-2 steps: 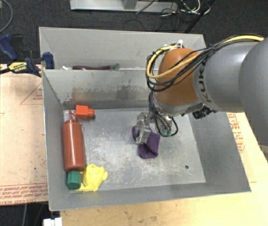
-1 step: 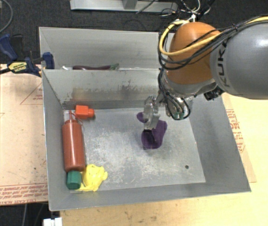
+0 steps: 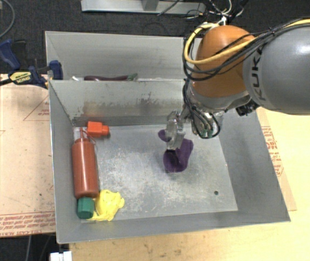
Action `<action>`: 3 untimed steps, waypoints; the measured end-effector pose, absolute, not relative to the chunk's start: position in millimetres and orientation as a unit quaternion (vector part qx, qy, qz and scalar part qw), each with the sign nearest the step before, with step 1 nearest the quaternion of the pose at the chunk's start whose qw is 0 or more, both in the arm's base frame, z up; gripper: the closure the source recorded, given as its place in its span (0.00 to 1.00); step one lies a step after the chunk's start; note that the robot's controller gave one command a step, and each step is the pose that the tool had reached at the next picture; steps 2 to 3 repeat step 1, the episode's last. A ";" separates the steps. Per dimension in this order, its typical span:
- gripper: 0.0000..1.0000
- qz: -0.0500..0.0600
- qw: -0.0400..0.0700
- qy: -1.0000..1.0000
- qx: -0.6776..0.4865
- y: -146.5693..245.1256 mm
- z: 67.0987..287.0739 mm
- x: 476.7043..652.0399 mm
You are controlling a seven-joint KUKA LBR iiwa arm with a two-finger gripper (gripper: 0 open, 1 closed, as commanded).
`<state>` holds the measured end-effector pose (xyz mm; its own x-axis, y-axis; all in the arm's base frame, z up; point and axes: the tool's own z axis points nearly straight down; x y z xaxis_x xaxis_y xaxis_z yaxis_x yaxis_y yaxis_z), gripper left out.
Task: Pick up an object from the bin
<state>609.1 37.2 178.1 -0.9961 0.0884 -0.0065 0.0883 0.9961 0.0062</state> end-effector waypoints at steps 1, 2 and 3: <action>1.00 0.003 0.008 1.000 0.025 51.0 341.7 633.8; 1.00 0.003 0.008 1.000 0.025 51.0 341.7 633.8; 1.00 0.003 0.008 1.000 0.025 51.0 341.7 633.8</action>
Offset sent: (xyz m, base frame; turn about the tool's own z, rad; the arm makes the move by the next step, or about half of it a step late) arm 0.0000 0.0000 0.0000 0.0000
